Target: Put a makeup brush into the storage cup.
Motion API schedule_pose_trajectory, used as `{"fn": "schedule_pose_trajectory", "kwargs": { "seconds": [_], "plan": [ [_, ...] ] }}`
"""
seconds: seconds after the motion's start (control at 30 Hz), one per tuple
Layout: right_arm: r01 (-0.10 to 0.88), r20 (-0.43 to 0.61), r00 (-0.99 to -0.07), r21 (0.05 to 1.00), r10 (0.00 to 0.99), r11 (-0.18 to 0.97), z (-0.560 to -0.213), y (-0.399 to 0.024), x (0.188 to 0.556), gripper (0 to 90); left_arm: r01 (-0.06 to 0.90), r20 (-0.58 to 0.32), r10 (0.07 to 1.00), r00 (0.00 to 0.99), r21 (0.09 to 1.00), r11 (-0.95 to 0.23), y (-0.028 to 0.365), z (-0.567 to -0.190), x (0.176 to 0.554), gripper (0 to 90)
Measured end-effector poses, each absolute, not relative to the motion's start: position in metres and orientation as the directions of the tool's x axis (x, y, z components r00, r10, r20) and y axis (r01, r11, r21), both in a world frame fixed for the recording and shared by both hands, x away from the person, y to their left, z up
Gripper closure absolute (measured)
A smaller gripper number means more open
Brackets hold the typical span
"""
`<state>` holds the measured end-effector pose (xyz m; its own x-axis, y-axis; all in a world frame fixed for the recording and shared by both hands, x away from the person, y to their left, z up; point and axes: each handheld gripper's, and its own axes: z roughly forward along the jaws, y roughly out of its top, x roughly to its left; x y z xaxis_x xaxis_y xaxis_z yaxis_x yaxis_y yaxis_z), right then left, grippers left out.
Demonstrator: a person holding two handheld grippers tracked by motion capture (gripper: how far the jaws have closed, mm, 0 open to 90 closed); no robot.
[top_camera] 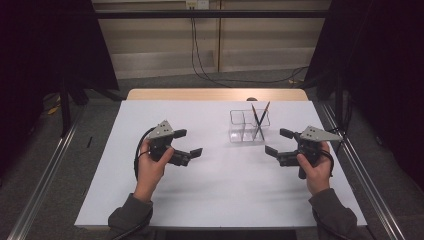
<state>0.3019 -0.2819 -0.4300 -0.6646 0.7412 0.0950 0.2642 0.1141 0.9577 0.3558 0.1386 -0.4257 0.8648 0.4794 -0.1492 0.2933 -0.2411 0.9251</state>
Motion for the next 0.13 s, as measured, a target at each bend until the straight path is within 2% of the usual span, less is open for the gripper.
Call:
{"fn": "schedule_pose_trajectory", "kwargs": {
  "seconds": [0.13],
  "plan": [
    [0.264,0.095,-0.668,0.958,0.738,0.116,-0.4304,-0.2815,0.3014,7.2,0.291,-0.145,0.476,0.867,0.924,-0.249,0.1376,-0.4254,0.3557,3.4]
  ]
}}
